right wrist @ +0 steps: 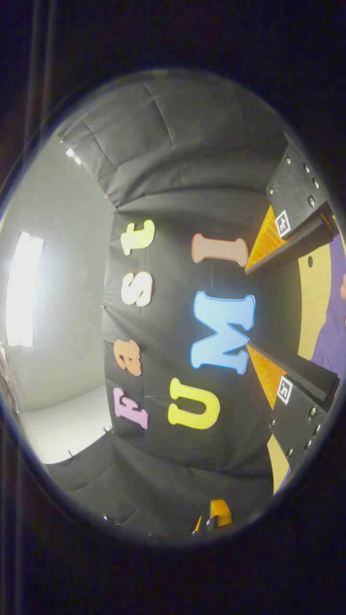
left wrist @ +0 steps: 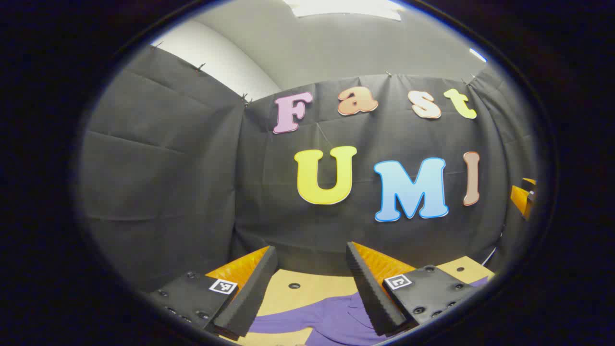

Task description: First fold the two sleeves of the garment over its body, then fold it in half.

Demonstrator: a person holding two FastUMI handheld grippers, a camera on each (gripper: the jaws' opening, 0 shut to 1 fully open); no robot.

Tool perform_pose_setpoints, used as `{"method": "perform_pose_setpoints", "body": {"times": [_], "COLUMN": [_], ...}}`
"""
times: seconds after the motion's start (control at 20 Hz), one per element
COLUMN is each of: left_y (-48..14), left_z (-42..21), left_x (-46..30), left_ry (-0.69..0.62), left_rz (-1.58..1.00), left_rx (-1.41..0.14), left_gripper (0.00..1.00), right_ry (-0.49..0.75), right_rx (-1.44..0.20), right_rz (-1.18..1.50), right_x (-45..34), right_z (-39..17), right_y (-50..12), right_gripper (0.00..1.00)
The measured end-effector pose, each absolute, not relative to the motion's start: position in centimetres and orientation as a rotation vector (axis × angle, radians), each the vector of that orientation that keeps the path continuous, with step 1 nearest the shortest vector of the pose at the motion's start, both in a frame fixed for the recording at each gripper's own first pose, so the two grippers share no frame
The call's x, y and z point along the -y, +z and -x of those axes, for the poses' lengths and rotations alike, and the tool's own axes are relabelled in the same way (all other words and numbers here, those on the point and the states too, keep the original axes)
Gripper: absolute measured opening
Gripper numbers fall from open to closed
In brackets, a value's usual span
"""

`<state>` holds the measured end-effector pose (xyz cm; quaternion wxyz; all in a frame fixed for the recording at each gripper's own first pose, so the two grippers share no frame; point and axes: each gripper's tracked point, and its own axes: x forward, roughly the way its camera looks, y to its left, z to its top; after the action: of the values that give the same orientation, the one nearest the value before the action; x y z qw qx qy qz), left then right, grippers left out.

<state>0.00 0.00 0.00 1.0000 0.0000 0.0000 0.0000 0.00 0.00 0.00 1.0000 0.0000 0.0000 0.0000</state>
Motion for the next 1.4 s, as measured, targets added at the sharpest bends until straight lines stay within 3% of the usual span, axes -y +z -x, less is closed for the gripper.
{"method": "perform_pose_setpoints", "body": {"times": [0.15,0.5,0.9,1.4], "left_y": [-0.8,0.1,-0.9,-3.4], "left_z": [-0.4,-2.7,-4.4,-5.5], "left_x": [1.8,5.1,6.3,3.8], "left_ry": [-0.003,-0.146,-0.174,-0.110], "left_rz": [0.001,-0.040,-0.026,0.020], "left_rx": [-0.016,0.019,0.006,-0.058], "left_gripper": [1.00,1.00,1.00,1.00], "right_ry": [0.048,-0.065,-0.073,-0.211], "right_rx": [-0.029,-0.061,-0.091,-0.360], "right_rz": [0.004,-0.068,-0.043,-0.040], "right_x": [-0.8,0.9,0.7,7.8], "right_z": [-1.4,-0.6,-1.3,-2.1], "right_y": [-1.2,-2.1,-3.3,-15.3], "right_gripper": [0.89,0.89,0.89,0.89]}}
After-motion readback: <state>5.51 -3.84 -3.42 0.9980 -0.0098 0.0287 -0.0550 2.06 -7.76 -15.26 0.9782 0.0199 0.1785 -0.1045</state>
